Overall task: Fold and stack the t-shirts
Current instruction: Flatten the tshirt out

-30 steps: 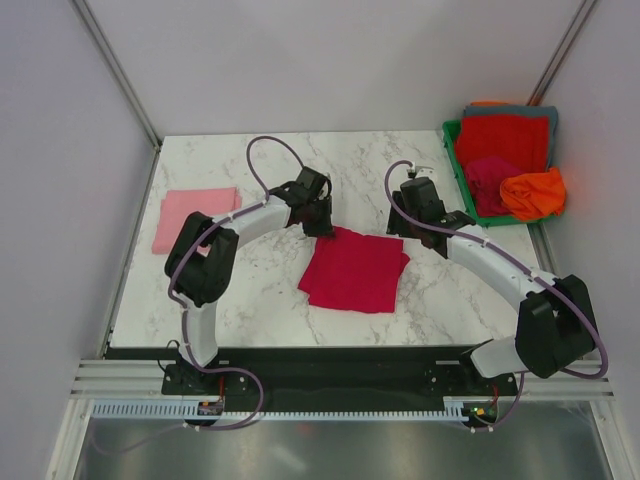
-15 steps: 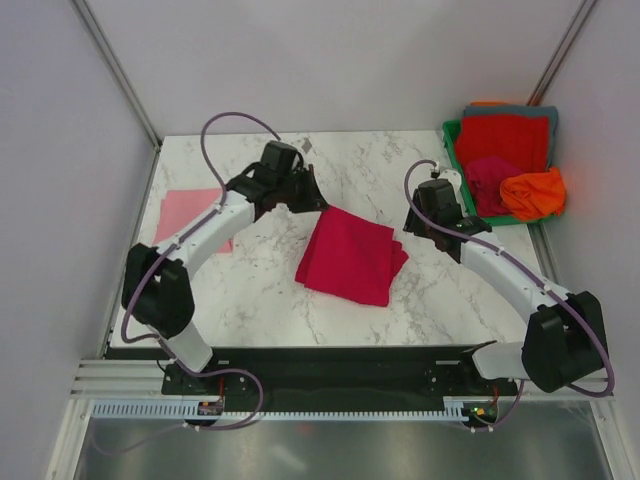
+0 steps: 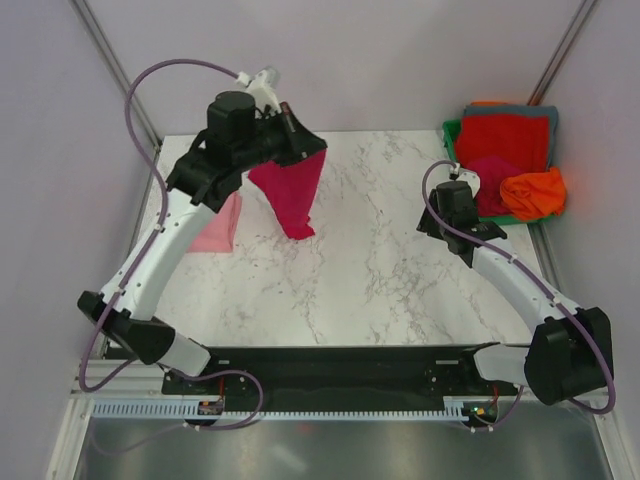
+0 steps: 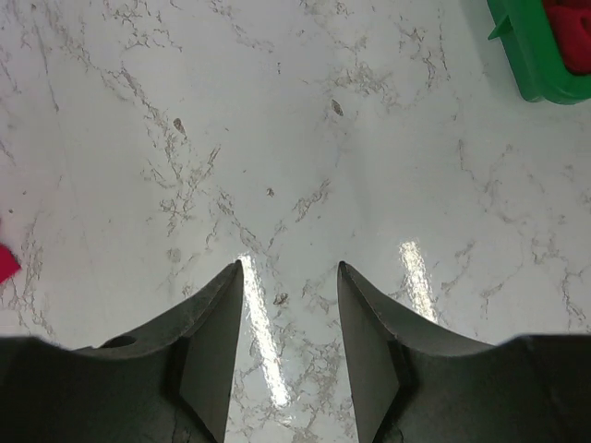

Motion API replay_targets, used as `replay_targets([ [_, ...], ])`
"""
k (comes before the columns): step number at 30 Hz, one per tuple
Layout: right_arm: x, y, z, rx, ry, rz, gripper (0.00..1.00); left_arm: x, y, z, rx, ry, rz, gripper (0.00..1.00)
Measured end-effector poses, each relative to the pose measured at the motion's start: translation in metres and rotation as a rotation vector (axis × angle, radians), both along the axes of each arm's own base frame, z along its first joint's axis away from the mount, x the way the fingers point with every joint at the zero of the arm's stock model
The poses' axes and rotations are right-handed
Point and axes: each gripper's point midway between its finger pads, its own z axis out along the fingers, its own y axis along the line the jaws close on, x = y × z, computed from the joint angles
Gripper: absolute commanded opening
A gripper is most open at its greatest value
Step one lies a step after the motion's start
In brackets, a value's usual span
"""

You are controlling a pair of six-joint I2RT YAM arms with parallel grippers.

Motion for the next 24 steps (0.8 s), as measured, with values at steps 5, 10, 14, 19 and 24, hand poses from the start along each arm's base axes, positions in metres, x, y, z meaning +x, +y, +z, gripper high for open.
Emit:
replay_targets([
  [5,-0.001,-0.002,0.000,0.009,-0.005,-0.002,0.53,-0.026,-0.074,0.066,-0.095,-0.081,-0.185,0.02],
  [10,-0.001,-0.005,0.002,0.020,-0.015,-0.012,0.53,-0.028,-0.056,0.134,-0.194,-0.204,-0.127,0.02],
  [14,-0.003,-0.009,0.004,0.027,-0.023,-0.024,0.54,-0.020,0.005,0.128,-0.180,-0.202,0.042,0.02],
  [19,-0.004,-0.015,0.011,0.038,-0.049,-0.043,0.55,-0.001,0.060,0.035,-0.104,-0.083,0.221,0.04],
  [24,-0.004,-0.018,0.015,0.044,-0.061,-0.049,0.55,0.005,0.060,-0.145,0.060,0.215,0.253,0.34],
])
